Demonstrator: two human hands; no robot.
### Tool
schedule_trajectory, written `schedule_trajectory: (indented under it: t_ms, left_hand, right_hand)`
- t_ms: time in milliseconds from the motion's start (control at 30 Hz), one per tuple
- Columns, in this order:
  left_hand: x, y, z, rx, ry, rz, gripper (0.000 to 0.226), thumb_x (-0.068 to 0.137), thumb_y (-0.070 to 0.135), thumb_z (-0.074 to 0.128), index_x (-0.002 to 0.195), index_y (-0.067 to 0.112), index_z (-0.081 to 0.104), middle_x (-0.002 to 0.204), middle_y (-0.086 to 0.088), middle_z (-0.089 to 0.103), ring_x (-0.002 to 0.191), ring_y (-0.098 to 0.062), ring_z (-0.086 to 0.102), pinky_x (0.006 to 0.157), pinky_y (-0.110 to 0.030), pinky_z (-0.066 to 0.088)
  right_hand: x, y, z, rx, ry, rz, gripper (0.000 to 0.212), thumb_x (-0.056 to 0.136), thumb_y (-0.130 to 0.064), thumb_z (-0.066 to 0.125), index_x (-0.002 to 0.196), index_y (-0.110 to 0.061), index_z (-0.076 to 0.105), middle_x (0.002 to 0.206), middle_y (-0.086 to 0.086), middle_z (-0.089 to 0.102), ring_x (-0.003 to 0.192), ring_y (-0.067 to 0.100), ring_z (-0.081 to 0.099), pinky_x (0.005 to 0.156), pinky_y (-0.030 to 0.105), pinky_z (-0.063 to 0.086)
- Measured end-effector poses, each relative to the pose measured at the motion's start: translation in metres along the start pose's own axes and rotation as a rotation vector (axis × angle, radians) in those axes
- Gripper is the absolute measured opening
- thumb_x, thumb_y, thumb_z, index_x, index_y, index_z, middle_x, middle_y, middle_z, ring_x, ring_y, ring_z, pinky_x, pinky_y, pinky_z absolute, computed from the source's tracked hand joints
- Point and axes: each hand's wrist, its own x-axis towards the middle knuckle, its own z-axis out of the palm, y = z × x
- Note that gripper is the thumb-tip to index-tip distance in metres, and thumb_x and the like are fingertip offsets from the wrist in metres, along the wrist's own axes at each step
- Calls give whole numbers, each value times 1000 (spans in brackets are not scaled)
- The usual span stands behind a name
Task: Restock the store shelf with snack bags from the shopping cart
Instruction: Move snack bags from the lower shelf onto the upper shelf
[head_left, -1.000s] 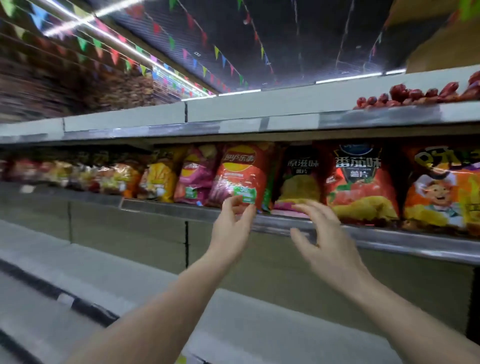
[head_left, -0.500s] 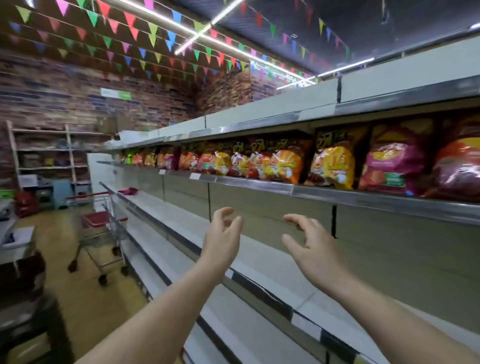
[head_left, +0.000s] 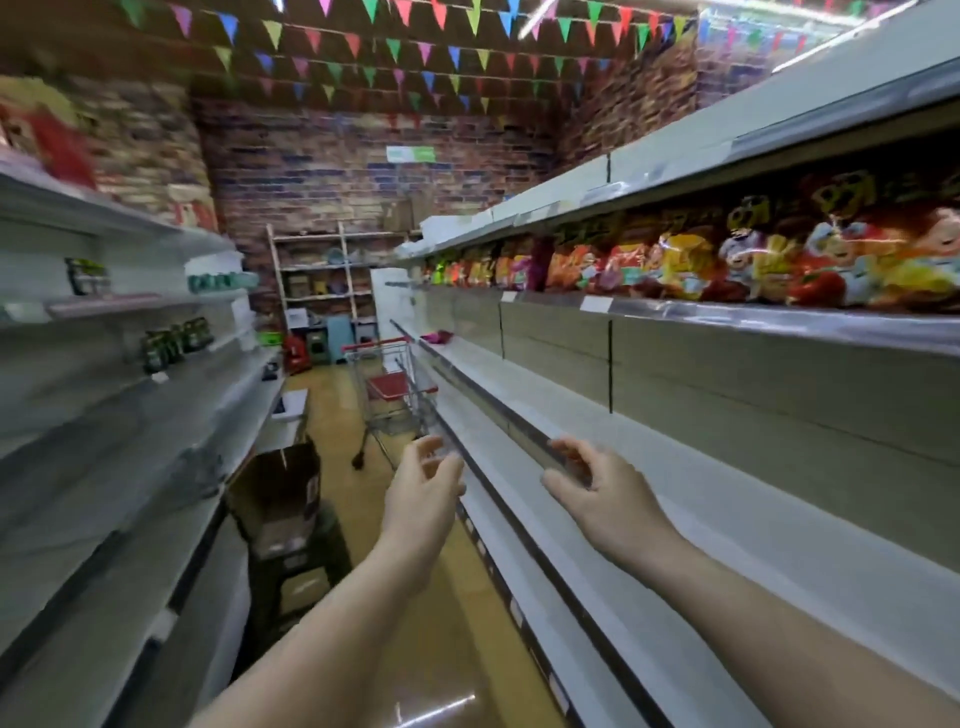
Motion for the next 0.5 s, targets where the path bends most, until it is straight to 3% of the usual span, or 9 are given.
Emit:
schedule_trajectory:
  t_ms: [167,267,333,433,500]
  left_hand:
    - [91,-33,20,34,102,-14,20,98,27,48,117,23,43,112,-2,55,97,-18,60,72,-27,46]
    - [152,-44,37,41,136,-41,26,98,25,47,124,20,44,104,1,56,84,-9,59,68,-25,46]
    - [189,-53,45,38,151,-57,26,99,26,47,124,20,44,99,6,56,83,-7,59,64,-22,44]
    - [240,-71,45,36,176,-100,30,99,26,47,128,20,45,101,6,54,93,-14,60,71,-24,48]
    - [273,-87,41,35,222,-133,32,99,25,46,130,19,45,99,7,53,89,-12,60,73,-25,48]
  right_hand:
    - [94,39,38,97,-43,-37,37,93,-26,51,129,-17,51,128,1,54,114,13,50,91,22,37]
    - [154,62,58,134,-74,-23,36,94,-24,51,129,-17,51,125,0,55,104,10,49,87,23,38]
    - [194,77,73,147,-101,-5,37,94,-26,51,130,-18,50,127,2,55,111,14,51,89,25,38]
    - [249,93,103,195,-156,20,39,94,-27,50,132,-19,48,130,2,52,118,16,48,91,24,38]
    - [283,101,129,231,-199,31,41,93,-26,51,133,-18,47,131,1,52,117,13,48,87,22,37]
